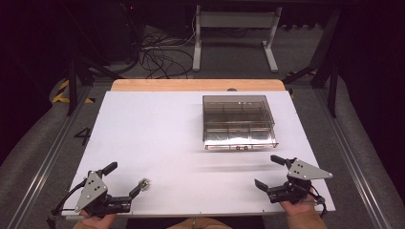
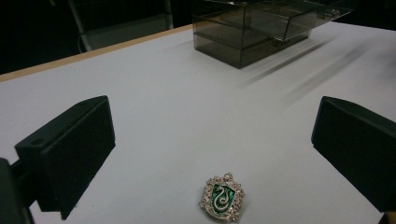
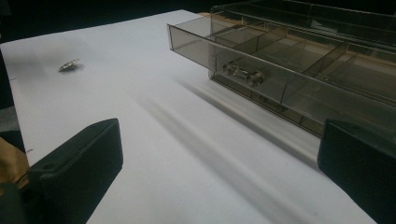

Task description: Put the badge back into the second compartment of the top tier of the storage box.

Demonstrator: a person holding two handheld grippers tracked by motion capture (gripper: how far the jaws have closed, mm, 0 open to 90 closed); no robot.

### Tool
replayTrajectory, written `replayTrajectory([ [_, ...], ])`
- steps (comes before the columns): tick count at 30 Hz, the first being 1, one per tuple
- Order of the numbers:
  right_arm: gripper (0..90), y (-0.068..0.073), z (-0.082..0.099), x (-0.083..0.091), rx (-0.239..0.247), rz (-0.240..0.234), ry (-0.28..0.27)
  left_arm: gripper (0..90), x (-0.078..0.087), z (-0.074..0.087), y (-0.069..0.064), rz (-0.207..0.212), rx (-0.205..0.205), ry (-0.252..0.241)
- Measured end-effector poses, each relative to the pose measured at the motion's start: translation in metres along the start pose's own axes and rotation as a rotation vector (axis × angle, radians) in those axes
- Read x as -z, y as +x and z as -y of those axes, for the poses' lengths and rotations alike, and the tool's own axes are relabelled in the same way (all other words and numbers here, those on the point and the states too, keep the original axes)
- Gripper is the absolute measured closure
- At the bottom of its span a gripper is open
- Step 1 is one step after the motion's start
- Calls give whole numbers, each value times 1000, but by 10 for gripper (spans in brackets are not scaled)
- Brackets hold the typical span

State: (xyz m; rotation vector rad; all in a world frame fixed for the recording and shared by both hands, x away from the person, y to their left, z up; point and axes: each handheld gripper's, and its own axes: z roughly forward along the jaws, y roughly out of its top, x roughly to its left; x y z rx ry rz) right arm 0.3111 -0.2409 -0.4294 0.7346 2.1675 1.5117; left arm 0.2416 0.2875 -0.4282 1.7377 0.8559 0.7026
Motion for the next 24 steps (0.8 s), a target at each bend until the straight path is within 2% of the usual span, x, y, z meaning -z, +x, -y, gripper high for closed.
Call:
replayTrajectory([
  [2, 9, 0, 0, 0, -1, -1, 1, 13, 0, 0, 1, 18, 13, 0],
  [19, 15, 2, 0, -2, -1, -17, 12, 23, 1, -2, 1, 14, 9, 0],
  [24, 15, 2, 0, -3, 0, -24, 16, 45, 0, -6, 4, 64, 46, 13],
])
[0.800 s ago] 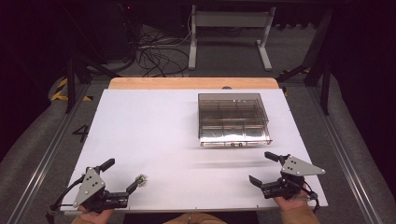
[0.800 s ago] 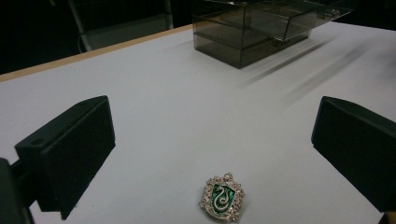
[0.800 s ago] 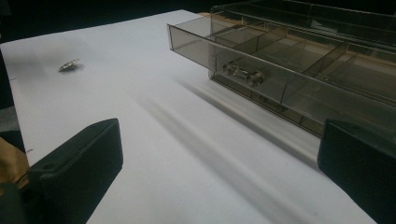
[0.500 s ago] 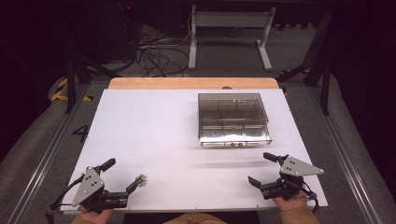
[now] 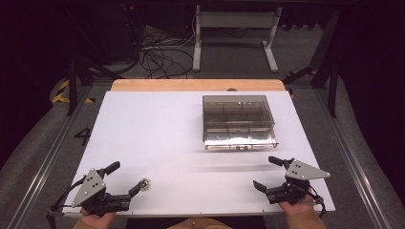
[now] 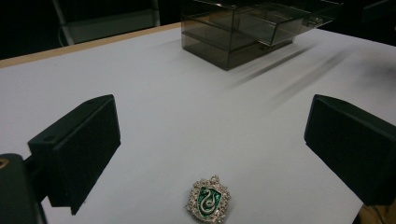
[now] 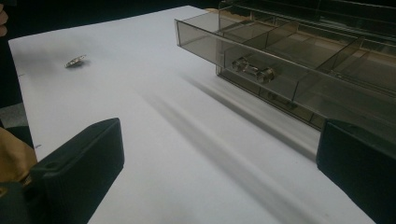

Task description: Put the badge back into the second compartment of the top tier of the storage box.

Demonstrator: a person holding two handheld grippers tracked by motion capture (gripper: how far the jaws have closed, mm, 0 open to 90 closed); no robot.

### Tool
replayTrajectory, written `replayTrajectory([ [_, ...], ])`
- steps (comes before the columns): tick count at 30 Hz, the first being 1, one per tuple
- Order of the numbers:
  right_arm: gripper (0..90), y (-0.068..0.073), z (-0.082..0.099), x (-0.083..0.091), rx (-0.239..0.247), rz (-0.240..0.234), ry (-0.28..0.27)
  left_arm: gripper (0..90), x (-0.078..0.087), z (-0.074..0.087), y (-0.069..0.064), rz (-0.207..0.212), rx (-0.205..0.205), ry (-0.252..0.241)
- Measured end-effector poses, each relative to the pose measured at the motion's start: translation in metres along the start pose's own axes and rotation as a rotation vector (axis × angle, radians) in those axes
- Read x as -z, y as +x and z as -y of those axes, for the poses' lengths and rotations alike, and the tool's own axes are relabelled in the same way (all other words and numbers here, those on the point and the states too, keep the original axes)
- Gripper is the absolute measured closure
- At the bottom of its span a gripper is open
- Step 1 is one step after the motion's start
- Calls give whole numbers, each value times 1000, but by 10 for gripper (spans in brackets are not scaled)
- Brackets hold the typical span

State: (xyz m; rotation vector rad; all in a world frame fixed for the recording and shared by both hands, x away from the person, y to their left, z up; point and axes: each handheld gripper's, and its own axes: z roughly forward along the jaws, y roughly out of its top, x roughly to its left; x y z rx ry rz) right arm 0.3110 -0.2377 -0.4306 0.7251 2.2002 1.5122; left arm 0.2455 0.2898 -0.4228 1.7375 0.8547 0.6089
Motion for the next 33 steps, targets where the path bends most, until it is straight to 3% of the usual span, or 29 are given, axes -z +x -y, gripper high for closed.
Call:
replayTrajectory([
  [4, 17, 1, 0, 0, 2, 0, -2, 49, -4, -5, -3, 19, -39, 18],
  [13, 17, 1, 1, -3, -3, -11, 6, 49, -12, -15, -7, 43, -66, 56],
  [27, 18, 1, 1, -7, -5, -33, 25, 54, -29, -28, 5, 109, -11, 105],
  [33, 18, 1, 2, -8, -2, -39, 31, 54, -34, -30, 10, 134, -9, 125],
])
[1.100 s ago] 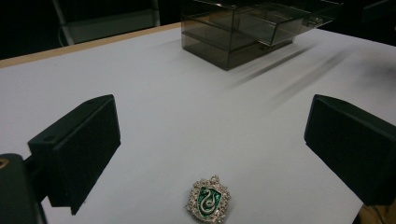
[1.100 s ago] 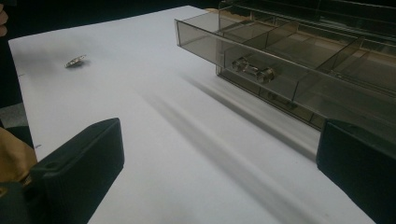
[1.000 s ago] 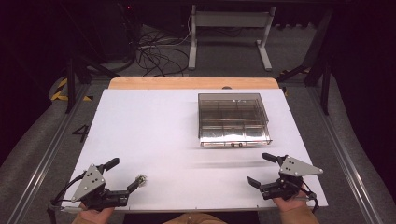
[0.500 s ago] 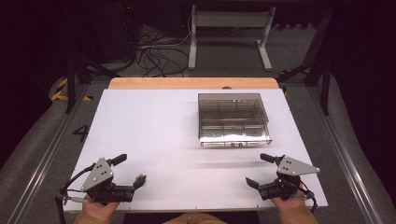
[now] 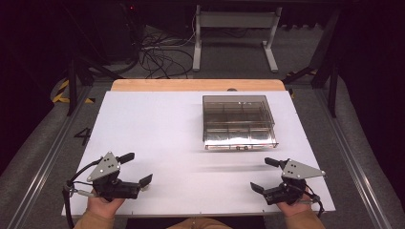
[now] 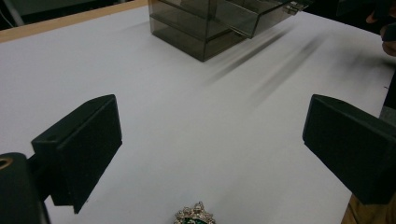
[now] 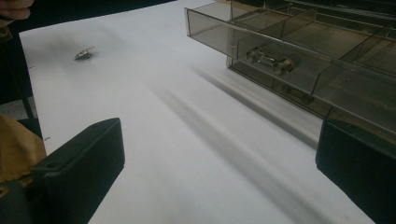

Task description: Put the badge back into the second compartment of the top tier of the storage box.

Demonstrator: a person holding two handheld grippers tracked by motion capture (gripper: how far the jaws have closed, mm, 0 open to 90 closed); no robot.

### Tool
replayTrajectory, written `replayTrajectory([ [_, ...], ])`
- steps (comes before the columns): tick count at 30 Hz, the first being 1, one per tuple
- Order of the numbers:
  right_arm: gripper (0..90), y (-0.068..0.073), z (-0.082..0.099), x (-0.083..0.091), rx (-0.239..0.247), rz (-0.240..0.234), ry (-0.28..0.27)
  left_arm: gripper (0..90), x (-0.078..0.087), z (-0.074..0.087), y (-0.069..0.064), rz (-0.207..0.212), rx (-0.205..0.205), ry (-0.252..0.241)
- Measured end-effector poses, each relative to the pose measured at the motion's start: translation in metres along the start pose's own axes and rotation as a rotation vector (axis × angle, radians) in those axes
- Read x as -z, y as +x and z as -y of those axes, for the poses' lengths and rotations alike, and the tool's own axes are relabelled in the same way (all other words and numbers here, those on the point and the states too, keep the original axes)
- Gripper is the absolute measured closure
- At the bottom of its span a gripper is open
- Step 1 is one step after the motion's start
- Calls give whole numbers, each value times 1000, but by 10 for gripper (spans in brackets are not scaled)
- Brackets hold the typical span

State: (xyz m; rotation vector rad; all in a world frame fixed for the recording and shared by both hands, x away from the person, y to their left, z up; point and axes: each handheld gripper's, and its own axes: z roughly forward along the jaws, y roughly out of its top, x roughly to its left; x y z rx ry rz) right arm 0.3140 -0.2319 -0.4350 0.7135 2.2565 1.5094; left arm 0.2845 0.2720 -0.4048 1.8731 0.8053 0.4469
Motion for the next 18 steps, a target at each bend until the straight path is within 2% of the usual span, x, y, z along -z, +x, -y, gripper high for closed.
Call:
replayTrajectory([
  [5, 18, 0, 0, 0, 1, -4, 2, 55, -3, -2, 1, 29, -26, 21],
  [9, 19, 0, 0, -1, 3, -6, 3, 59, -4, -4, 2, 31, -59, 44],
  [14, 19, 0, 0, -1, 4, -8, 4, 78, -4, -6, 5, 41, -69, 77],
  [16, 18, 0, 0, -1, 4, -10, 5, 84, -4, -6, 6, 56, -49, 88],
  [18, 18, 0, 0, -1, 4, -11, 5, 92, -4, -7, 8, 67, -52, 97],
])
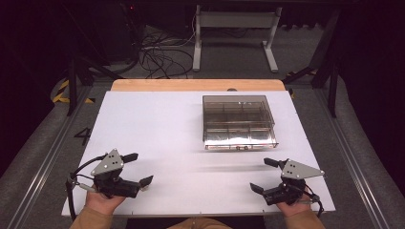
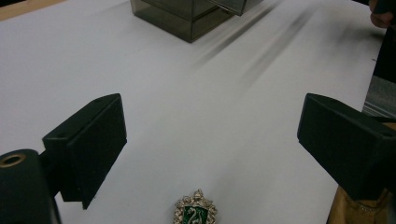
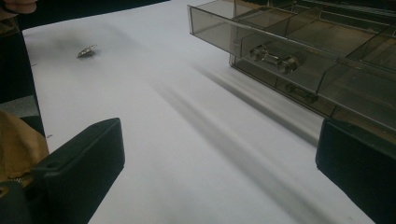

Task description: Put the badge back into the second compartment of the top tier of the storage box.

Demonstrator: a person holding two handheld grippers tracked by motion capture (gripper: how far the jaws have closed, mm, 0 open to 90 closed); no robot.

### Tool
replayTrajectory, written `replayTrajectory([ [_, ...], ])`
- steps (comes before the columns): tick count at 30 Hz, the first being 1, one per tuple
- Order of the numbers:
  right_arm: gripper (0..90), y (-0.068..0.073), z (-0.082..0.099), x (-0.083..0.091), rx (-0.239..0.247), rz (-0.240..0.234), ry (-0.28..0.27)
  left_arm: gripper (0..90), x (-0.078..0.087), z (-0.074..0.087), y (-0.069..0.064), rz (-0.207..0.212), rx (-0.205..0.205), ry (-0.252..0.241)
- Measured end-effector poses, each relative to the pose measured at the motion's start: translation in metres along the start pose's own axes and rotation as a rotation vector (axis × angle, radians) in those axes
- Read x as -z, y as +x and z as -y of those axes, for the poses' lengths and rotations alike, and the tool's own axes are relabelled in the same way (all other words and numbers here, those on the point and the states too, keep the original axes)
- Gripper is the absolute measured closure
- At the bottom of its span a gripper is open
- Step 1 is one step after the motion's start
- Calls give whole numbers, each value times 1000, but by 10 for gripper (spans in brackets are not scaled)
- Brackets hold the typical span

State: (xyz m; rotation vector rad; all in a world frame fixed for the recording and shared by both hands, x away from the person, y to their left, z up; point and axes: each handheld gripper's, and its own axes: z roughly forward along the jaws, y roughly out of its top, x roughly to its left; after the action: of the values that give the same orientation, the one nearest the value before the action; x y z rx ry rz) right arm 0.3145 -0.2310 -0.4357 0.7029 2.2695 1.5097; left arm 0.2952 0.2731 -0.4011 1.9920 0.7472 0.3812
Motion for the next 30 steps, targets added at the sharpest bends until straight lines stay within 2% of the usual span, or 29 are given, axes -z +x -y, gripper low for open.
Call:
replayTrajectory([
  [3, 19, 0, 0, 0, 0, -1, 2, 100, -1, 0, 1, 16, 6, 13],
  [8, 19, 0, 0, 0, 0, -4, 2, 121, -1, 1, 2, 15, -10, 37],
  [19, 19, 1, 0, -1, 4, -12, 6, 147, -7, 5, 4, 8, -34, 144],
  [21, 20, 1, 0, -2, 3, -14, 8, 178, -8, 5, 4, 12, -43, 161],
  [30, 20, 1, 0, -3, 4, -20, 13, 198, -15, 8, 5, 17, -47, 244],
])
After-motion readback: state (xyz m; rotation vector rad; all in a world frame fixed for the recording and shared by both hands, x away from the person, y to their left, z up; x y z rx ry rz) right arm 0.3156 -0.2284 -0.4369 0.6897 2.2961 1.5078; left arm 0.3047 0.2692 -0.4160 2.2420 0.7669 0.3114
